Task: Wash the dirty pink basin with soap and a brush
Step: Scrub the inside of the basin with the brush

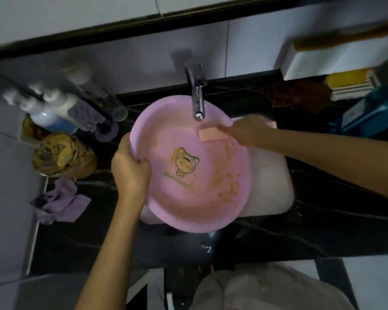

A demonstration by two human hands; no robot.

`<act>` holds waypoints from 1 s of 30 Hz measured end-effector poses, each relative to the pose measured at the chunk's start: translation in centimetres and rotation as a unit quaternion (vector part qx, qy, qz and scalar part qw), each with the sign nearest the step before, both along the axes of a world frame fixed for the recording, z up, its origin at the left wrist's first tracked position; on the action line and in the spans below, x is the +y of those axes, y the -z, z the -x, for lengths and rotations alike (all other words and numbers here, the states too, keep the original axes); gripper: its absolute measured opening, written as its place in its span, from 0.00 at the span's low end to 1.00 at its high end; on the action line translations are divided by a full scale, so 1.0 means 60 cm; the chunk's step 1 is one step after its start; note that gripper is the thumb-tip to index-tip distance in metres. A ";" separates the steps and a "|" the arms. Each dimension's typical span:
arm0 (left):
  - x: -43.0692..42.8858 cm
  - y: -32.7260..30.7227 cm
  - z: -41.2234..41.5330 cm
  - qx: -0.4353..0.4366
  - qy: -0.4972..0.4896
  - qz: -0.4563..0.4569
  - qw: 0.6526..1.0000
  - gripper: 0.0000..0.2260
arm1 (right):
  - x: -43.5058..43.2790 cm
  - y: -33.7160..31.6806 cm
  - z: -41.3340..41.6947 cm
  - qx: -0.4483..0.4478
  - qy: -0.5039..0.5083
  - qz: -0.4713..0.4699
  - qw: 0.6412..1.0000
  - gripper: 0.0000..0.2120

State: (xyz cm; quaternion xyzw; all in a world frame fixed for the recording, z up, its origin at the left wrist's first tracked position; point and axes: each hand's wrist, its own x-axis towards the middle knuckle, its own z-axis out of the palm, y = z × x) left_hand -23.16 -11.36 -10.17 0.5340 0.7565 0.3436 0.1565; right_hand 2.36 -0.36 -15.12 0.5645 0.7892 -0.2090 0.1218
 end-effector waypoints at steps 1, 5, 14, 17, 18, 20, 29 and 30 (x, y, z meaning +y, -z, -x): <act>0.002 0.003 0.001 0.000 0.004 -0.001 1.000 0.27 | -0.015 0.003 -0.011 -0.028 -0.022 0.032 0.999 0.19; 0.001 0.009 0.004 -0.003 0.008 -0.007 1.000 0.27 | -0.047 0.040 -0.025 -0.015 0.004 0.088 0.996 0.22; -0.002 0.008 -0.003 -0.010 0.001 -0.001 1.000 0.25 | -0.177 0.040 0.003 -0.065 -0.030 0.213 0.974 0.14; -0.002 0.005 -0.008 -0.016 -0.004 -0.001 1.000 0.24 | -0.213 0.032 0.022 0.065 0.069 0.349 0.932 0.14; -0.002 0.005 -0.009 -0.017 -0.004 0.000 1.000 0.24 | -0.216 0.033 0.025 0.096 0.082 0.367 0.922 0.17; -0.004 0.003 -0.009 -0.017 -0.006 0.002 1.000 0.24 | -0.198 0.029 0.024 0.088 0.048 0.385 0.917 0.22; -0.004 -0.007 -0.010 -0.013 0.008 0.009 1.000 0.22 | -0.053 0.028 -0.033 -0.026 0.074 0.078 0.994 0.23; -0.004 -0.008 -0.010 -0.011 0.009 0.010 1.000 0.22 | -0.039 0.025 -0.030 0.005 0.094 0.057 0.994 0.25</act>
